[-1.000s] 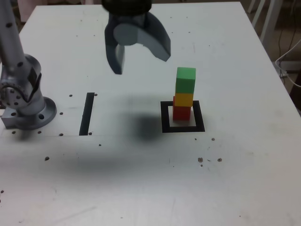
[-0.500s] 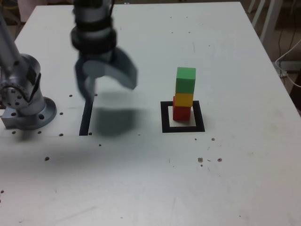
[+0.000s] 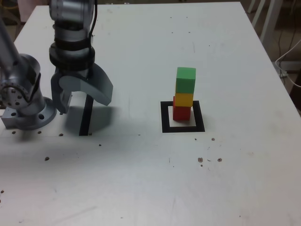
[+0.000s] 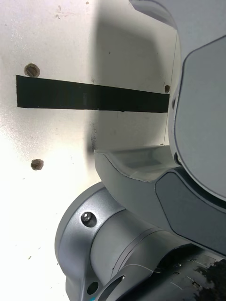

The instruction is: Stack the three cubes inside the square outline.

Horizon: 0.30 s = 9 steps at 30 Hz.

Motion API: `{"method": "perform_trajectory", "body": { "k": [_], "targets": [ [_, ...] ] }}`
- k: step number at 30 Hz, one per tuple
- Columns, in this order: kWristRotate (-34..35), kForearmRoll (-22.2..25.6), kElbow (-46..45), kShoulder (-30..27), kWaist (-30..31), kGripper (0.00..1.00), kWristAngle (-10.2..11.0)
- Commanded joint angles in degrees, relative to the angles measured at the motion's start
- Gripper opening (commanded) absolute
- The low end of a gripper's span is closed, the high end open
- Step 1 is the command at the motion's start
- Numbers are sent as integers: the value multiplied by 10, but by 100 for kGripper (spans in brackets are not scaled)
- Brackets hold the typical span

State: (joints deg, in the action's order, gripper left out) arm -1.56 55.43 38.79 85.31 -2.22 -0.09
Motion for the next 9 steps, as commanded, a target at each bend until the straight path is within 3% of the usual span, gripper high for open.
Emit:
{"method": "perform_trajectory", "body": {
  "k": [1,9],
  "targets": [
    [1,0,0,-3,-1,99,1],
    [1,-4,-3,-3,-1,99,1]
  ]
}}
